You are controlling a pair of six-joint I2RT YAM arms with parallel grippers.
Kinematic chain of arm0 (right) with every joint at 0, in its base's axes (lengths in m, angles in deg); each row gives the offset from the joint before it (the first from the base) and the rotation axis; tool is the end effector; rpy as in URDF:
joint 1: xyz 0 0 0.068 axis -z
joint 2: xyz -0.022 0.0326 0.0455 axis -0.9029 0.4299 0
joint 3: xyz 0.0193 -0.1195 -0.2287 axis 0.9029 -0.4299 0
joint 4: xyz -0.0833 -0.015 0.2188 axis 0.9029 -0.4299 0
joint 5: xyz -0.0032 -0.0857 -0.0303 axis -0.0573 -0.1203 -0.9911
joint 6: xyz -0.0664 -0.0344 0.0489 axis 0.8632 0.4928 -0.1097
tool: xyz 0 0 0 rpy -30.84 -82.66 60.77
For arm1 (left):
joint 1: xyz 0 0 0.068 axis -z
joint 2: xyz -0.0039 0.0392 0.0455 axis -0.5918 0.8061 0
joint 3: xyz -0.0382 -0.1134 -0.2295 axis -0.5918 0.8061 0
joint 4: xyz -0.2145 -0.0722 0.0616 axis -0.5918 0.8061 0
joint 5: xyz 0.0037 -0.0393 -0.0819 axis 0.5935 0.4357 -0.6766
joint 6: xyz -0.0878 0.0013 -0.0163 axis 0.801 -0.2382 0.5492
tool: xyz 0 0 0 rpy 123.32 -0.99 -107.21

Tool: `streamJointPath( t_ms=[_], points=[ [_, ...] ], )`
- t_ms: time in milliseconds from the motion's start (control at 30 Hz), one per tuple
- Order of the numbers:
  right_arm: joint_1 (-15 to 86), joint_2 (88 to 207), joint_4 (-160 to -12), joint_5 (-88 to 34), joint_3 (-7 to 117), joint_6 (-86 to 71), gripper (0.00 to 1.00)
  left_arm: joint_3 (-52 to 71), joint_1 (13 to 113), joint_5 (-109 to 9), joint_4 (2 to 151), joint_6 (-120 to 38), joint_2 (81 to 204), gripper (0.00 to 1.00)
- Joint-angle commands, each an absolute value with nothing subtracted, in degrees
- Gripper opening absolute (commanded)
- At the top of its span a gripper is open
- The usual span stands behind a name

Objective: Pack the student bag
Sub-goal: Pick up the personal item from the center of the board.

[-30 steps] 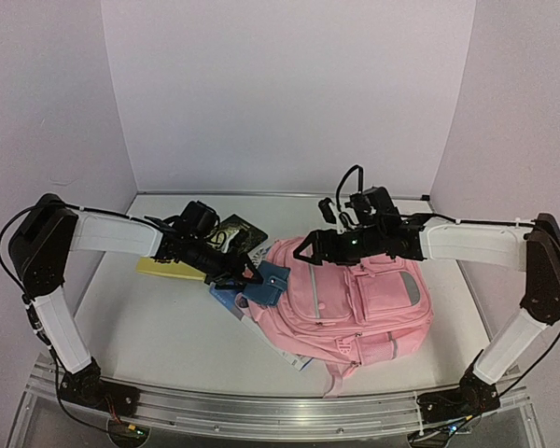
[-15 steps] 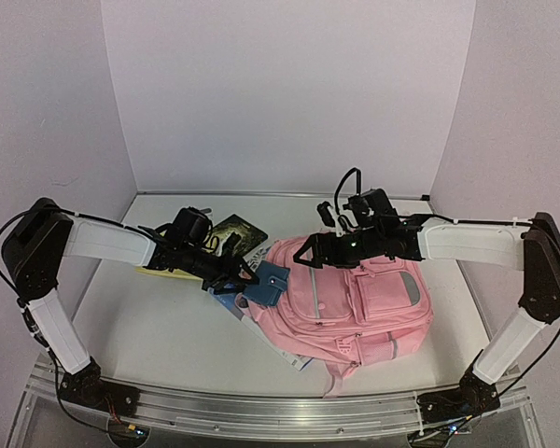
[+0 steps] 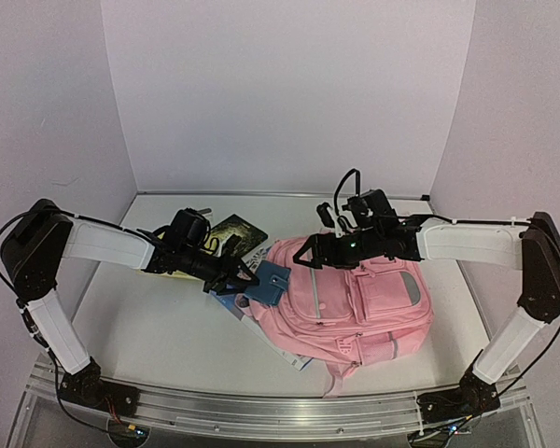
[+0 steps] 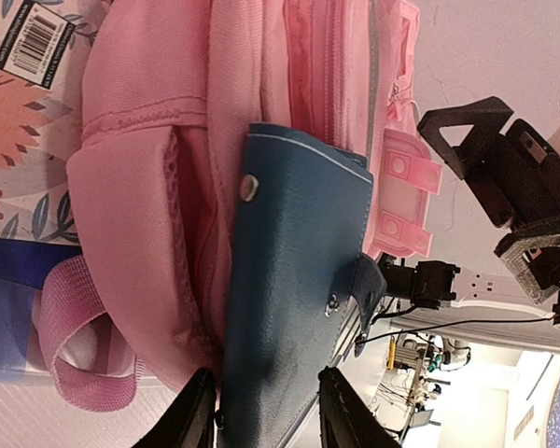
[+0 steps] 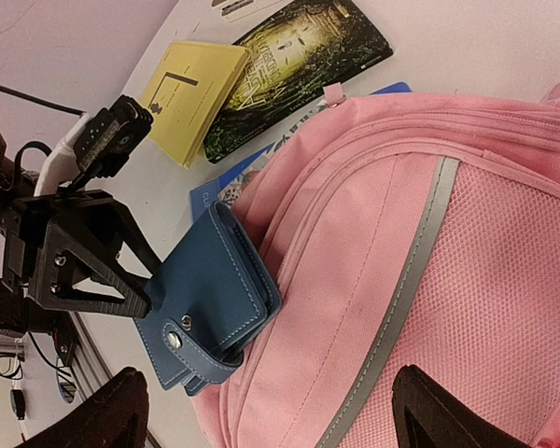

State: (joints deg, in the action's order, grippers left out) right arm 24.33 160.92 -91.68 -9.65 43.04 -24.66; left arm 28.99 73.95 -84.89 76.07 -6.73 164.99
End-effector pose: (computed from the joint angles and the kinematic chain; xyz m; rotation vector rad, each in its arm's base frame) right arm 0.2627 0.2659 0.2150 -0.5884 2.3038 1.0663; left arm 0.2412 -0.2550 0.1592 0.2560 2.6148 -1.5198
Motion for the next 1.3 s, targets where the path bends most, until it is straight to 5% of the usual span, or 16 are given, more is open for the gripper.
streamJointPath(
  t_ms=[0,333,933,1267],
  points=[
    [24.3,159.6,-89.9,-9.3,43.0,-25.1,0.89,28.2,74.8,-89.6,71.0,-5.9,165.2,0.35],
    [24.4,155.9,-89.9,-6.2,42.3,-22.4,0.92,27.9,75.4,-92.9,71.7,-9.7,162.6,0.01],
    [23.3,151.1,-95.3,10.6,43.6,-15.2,0.95,8.0,77.0,-105.8,116.4,-43.6,158.8,0.00],
    [22.2,154.5,-96.4,15.1,46.0,-14.1,0.84,7.6,78.2,-109.1,113.2,-42.4,159.2,0.00]
  ],
)
